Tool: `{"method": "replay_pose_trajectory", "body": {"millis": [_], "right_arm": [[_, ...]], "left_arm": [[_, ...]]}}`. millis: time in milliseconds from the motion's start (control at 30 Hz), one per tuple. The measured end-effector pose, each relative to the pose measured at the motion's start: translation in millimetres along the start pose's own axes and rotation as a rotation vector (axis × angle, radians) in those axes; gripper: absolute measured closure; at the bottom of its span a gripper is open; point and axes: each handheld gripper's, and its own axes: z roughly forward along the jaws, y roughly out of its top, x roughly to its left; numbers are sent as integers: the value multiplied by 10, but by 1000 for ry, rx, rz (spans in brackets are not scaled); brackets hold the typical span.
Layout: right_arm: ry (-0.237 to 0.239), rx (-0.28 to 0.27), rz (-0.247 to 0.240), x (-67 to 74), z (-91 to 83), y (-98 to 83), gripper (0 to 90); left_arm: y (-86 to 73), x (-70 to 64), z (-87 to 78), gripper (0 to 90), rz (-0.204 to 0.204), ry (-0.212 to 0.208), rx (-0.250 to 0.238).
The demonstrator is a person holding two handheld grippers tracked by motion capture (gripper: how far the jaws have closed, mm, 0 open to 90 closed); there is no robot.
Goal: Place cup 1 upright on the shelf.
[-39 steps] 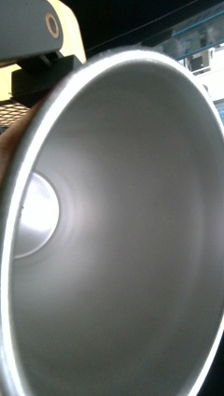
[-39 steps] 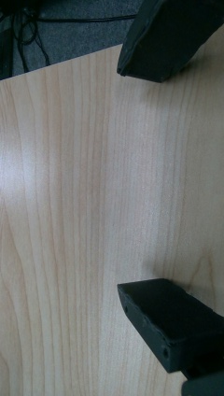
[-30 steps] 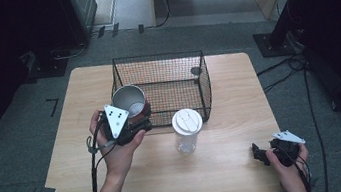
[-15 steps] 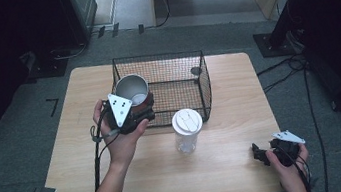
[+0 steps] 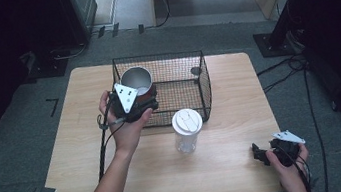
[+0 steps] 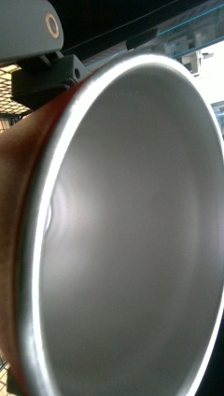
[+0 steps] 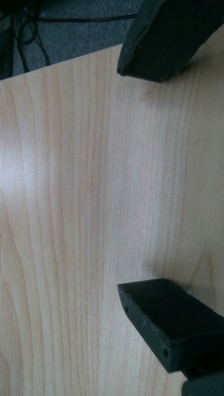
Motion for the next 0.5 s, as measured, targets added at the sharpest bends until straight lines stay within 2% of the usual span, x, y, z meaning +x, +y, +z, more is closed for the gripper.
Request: {"method": "replay_pose_trajectory", "body": {"millis": [367, 500], "right_arm": [[0, 0, -1, -1, 0, 0, 0], [0, 0, 0, 0, 0, 0, 0]], "left_arm": [[-34, 18, 286, 87, 2, 8, 48], [-40, 46, 401, 87, -13, 5, 89]]}}
